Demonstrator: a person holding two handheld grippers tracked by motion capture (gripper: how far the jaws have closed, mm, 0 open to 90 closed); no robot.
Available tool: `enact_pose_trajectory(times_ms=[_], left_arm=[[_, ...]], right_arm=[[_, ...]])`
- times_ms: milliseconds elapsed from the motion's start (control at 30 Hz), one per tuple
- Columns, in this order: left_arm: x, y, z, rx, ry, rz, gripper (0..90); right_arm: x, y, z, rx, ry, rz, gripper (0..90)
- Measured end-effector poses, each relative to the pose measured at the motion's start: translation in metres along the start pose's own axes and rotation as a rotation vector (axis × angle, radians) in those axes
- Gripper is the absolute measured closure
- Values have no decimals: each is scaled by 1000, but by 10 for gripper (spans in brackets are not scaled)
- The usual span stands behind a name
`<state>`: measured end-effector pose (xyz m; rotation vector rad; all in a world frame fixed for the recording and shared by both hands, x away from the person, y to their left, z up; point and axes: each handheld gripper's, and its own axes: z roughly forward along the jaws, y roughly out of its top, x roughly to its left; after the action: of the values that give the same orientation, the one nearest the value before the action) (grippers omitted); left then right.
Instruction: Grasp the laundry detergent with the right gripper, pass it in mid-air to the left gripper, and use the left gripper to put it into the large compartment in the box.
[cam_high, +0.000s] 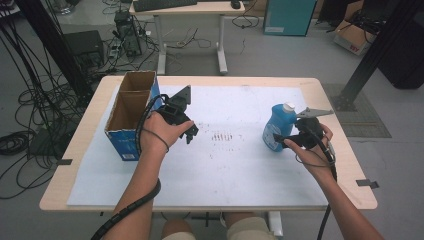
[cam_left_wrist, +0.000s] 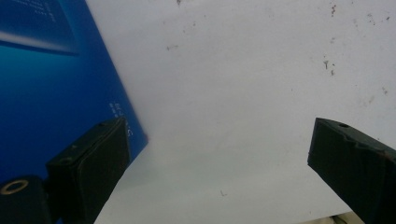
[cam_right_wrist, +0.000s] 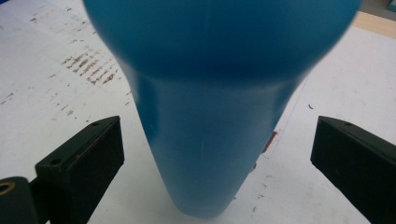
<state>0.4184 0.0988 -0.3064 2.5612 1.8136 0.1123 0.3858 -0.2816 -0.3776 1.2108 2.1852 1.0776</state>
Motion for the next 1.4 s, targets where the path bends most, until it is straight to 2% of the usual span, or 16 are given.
enact_pose_trajectory(times_ms=[467,833,1400], left_arm=[[0,0,0,-3,3,4,62],[-1,0,-1,-8,4,4,62],[-1,0,-3,-12,7,11,62]], right_arm=[[4,-5,10,-54,-32,17,21],[4,-6,13,-85,-49,13,19],[9,-7,14,-128,-49,-4,18]])
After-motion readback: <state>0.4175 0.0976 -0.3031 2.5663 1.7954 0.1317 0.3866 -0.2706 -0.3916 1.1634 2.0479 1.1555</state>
